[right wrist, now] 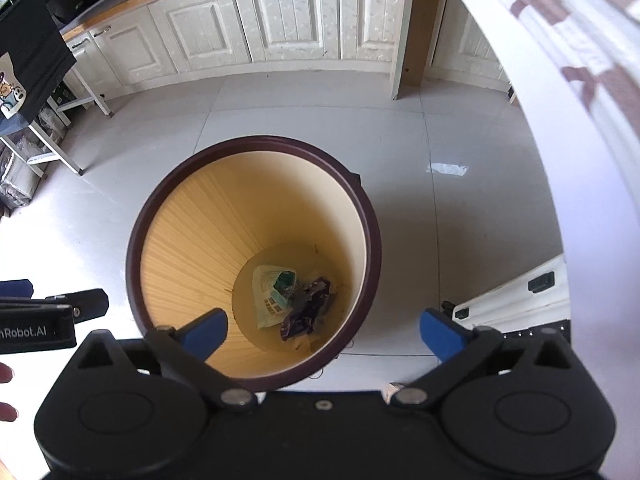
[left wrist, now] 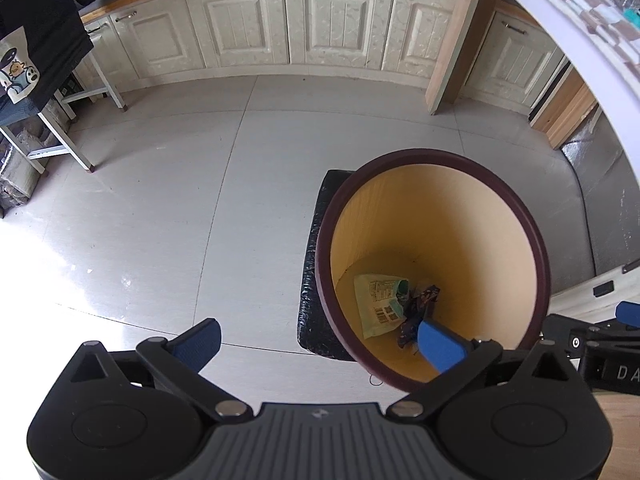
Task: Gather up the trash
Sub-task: 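Open both grippers to drop the bags into the wastebasket, then move both grippers back toward the table items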
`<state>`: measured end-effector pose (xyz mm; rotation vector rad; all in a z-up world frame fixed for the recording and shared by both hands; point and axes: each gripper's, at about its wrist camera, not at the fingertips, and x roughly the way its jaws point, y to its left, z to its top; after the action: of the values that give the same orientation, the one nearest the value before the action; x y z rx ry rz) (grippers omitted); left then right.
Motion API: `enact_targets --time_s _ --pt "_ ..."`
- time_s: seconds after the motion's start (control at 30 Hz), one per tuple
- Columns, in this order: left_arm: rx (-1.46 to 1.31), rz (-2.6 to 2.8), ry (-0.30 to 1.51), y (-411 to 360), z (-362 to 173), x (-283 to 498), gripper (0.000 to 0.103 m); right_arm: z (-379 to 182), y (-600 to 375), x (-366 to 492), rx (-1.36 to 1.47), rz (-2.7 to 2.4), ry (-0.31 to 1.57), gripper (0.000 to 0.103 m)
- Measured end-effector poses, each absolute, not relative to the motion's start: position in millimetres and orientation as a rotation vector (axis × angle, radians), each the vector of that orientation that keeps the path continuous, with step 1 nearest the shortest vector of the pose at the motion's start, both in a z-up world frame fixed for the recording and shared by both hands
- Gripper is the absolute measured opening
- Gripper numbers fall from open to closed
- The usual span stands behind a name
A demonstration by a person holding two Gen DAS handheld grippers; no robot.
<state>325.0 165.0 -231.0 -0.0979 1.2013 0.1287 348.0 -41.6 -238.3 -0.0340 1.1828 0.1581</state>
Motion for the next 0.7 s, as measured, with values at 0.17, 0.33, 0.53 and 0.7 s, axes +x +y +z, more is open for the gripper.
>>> enact_targets --time_s 0.17,0.33,0.53,0.7 --pt "-0.093 0.135 1.13 166.2 -208.0 300.1 0.103 -217.4 -40.9 330.4 -0.018 0.166 1.127 0.103" --pt "-0.095 0.161 1.033 169.5 -177.9 272.9 0.103 -184.0 -42.2 311.6 0.002 0.175 1.013 0.103" --pt "-0.096 0.163 0.925 169.5 -139.4 246.3 0.103 -143.1 -47.7 290.7 0.017 0.19 0.898 0.103" --pt "-0.111 0.153 0.813 163.5 -104.3 227.7 0.103 -102.3 -57.8 265.6 0.01 0.199 0.759 0.103"
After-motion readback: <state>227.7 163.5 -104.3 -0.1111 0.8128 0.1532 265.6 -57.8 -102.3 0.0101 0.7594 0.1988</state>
